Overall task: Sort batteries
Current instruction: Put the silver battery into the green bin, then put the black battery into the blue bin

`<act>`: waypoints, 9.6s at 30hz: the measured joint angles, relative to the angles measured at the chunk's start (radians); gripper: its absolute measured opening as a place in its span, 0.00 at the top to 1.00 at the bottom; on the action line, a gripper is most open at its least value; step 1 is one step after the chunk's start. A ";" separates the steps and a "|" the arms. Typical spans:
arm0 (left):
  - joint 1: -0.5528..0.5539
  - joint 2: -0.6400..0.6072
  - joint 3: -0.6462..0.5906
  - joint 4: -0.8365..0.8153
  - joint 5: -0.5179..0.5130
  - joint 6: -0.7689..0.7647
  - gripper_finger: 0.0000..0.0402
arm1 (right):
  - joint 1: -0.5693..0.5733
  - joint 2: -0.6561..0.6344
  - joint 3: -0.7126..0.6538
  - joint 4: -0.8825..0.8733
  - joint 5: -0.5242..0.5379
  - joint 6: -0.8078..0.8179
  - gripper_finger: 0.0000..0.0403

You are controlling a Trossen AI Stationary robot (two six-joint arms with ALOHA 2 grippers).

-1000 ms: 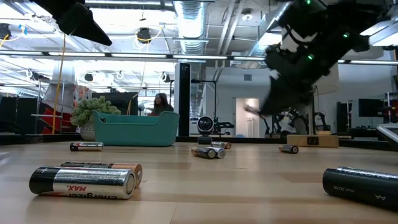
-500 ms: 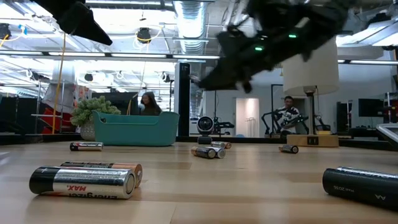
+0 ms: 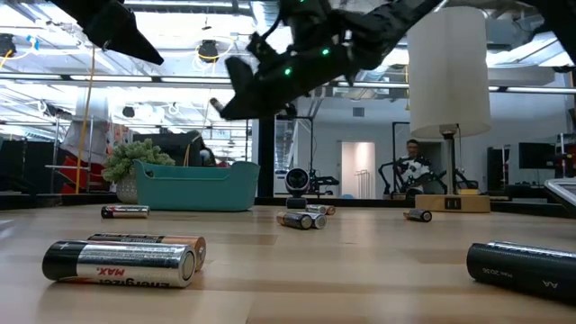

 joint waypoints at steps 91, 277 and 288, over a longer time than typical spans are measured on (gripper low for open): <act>0.529 1.096 0.469 1.091 1.184 0.727 0.58 | 0.335 -1.294 -0.745 -0.582 0.448 -0.064 0.55; -0.438 0.166 -0.214 0.478 1.008 -0.674 0.90 | 0.380 -0.625 -0.629 0.201 0.155 -0.203 0.55; -0.526 0.288 -0.213 0.344 1.061 -1.014 0.73 | 0.352 -0.289 -0.279 0.145 -0.073 -0.266 0.55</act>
